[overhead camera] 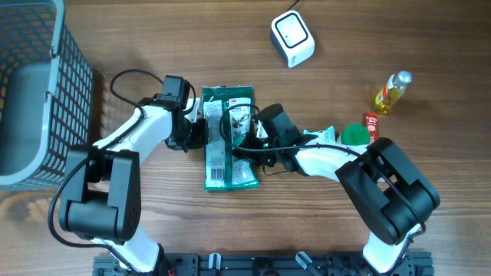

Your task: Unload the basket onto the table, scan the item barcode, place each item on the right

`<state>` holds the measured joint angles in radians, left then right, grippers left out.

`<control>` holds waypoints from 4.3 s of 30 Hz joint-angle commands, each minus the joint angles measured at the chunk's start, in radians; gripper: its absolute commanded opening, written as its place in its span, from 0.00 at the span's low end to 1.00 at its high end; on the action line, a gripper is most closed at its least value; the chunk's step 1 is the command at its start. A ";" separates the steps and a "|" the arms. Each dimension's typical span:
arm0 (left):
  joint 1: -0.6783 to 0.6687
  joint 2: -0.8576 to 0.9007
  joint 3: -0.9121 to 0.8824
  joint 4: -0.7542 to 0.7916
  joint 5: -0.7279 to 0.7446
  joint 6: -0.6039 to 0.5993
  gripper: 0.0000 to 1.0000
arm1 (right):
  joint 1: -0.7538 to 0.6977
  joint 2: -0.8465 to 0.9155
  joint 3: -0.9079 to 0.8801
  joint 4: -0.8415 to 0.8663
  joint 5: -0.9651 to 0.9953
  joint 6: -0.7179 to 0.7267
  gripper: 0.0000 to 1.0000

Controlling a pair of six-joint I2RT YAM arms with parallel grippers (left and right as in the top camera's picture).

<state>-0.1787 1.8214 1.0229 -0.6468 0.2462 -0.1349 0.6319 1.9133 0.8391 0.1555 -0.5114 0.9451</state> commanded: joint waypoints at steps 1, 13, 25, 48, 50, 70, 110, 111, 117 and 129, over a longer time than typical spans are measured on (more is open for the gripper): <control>-0.008 0.024 -0.031 0.004 -0.011 0.016 0.04 | -0.006 0.023 -0.017 -0.008 0.047 -0.003 0.04; 0.212 -0.249 0.098 0.004 -0.126 0.016 0.36 | -0.006 0.023 -0.016 -0.011 0.047 -0.003 0.04; 0.280 -0.254 0.098 0.000 -0.128 0.016 1.00 | -0.006 0.023 -0.016 -0.023 0.048 -0.003 0.04; 0.280 -0.254 0.098 0.000 -0.128 0.016 1.00 | -0.048 -0.221 0.387 -0.602 0.136 -0.742 0.04; 0.280 -0.254 0.098 0.000 -0.128 0.016 1.00 | -0.048 -0.228 0.547 -0.795 0.172 -0.841 0.04; 0.280 -0.254 0.098 0.000 -0.128 0.016 1.00 | -0.098 0.059 1.100 -0.840 0.913 -1.444 0.04; 0.280 -0.254 0.098 0.000 -0.128 0.016 1.00 | -0.185 0.410 1.100 -0.456 0.795 -1.188 0.04; 0.280 -0.254 0.098 0.000 -0.128 0.016 1.00 | -0.185 0.410 1.100 -0.459 0.793 -1.166 0.04; 0.280 -0.254 0.098 0.000 -0.128 0.016 1.00 | -0.185 0.410 1.100 -0.464 0.793 -1.144 0.04; 0.280 -0.254 0.098 0.000 -0.128 0.016 1.00 | -0.185 0.328 1.107 -0.473 1.015 -1.192 0.04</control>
<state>0.0967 1.5673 1.1175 -0.6472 0.1238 -0.1318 0.4435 2.3077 1.9343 -0.3122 0.3801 -0.2249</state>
